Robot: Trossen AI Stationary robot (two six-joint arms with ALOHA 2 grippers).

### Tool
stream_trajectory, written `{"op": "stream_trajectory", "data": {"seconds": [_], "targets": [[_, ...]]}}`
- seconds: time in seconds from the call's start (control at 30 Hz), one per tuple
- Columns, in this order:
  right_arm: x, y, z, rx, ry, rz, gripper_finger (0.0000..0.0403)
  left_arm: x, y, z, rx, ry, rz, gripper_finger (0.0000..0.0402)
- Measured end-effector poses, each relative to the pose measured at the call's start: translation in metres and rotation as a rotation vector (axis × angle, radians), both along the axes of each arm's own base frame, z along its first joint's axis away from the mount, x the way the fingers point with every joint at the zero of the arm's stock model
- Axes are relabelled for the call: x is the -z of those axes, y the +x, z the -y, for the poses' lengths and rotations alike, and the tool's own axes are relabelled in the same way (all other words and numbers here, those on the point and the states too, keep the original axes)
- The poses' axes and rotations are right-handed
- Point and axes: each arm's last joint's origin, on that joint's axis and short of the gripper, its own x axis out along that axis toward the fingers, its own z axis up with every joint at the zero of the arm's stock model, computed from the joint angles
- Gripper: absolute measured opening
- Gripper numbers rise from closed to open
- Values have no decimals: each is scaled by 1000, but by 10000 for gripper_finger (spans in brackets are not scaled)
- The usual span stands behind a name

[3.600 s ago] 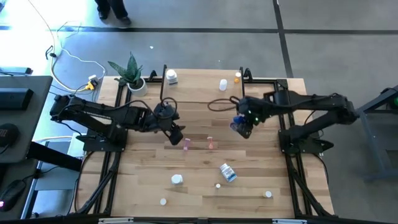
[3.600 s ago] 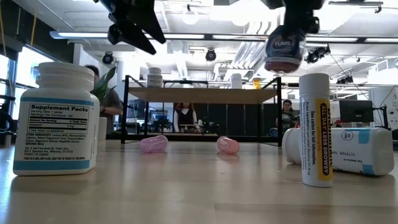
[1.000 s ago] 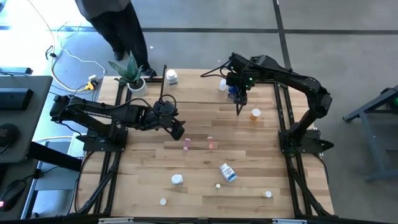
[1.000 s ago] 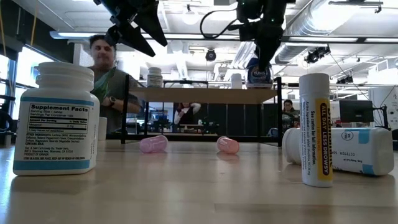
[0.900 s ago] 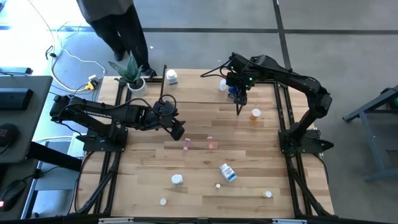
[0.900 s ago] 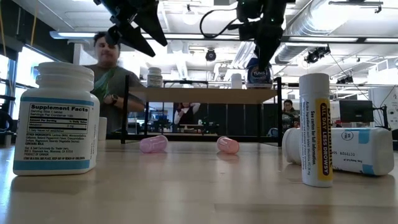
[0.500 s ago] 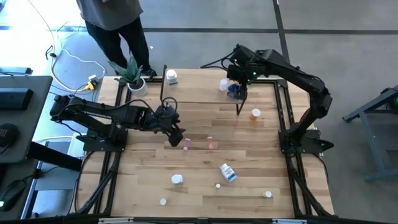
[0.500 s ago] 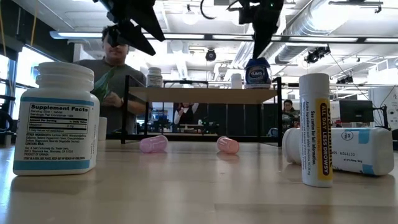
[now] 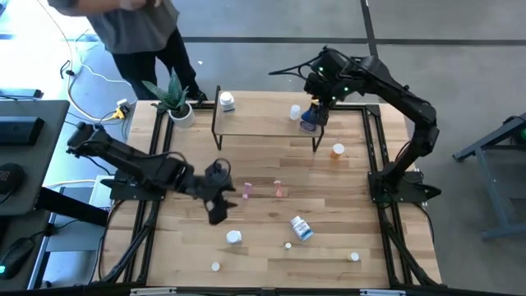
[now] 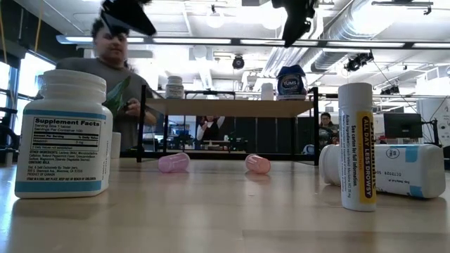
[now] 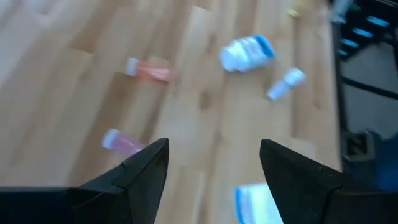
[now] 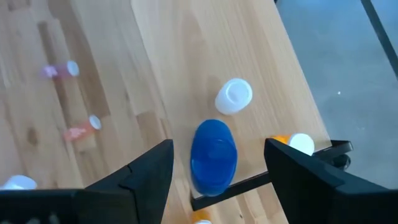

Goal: Pick and place medicine bottles onto shelf by color
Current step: Put the left white pill bottle on the shelf

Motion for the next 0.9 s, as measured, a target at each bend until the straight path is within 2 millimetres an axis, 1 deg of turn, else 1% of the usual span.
{"op": "stream_trajectory", "data": {"seconds": [0.23,0.33,0.43,0.57,0.73,0.9], "targets": [[-12,1,-10,25,23,50,242,2,-9,36,119,-3,-2,243],[-15,3,-18,25,42,63,242,9,-9,50,138,-7,-17,243],[-17,5,-26,6,50,67,242,20,-6,61,160,12,-57,243],[-17,8,-36,-22,59,56,242,33,0,71,155,42,-69,243],[-16,11,-43,-28,72,57,242,49,11,82,168,48,-81,243],[-16,12,-47,-33,63,52,242,67,20,87,158,58,-120,243]]}}
